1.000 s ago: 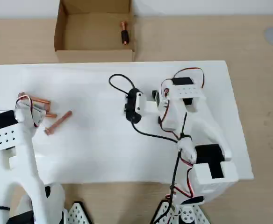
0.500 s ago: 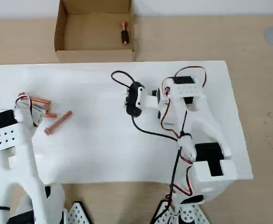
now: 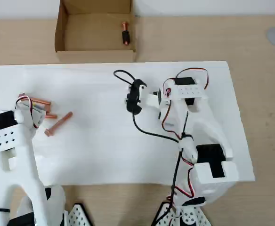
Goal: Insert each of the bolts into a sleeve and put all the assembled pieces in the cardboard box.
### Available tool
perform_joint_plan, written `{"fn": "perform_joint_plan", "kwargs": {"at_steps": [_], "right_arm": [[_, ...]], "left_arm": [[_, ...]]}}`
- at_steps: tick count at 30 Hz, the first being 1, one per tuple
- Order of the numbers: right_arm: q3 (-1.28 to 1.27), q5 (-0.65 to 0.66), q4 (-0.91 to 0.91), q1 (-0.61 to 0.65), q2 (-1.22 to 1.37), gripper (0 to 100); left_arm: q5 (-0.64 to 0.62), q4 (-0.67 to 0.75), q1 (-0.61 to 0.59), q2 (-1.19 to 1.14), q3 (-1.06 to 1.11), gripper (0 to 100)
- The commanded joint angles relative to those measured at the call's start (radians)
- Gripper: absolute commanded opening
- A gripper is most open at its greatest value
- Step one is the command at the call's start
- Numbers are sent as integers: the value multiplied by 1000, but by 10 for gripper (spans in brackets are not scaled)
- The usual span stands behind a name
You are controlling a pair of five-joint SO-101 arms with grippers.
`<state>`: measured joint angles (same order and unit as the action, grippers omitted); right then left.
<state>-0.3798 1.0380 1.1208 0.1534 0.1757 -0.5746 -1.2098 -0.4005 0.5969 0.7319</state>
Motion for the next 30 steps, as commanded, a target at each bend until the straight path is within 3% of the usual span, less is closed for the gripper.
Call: {"fn": "perform_joint_plan", "kwargs": {"at_steps": [1,12,21,27,29,30], "right_arm": [[53,-107,5,10,2,12],[127,-315,58,18,-331,12],[50,-560,126,19,-598,12],[-117,-569,97,114,-817,12],[-166,-569,89,156,-903,12],[-189,-569,78,174,-941,12]], "left_arm": [[35,-11,-9,27,-74,215],[129,-31,-9,31,-143,215],[129,-26,0,136,-130,215],[123,118,-5,88,9,218],[199,160,-8,41,40,219],[308,180,-8,12,41,219]]}}
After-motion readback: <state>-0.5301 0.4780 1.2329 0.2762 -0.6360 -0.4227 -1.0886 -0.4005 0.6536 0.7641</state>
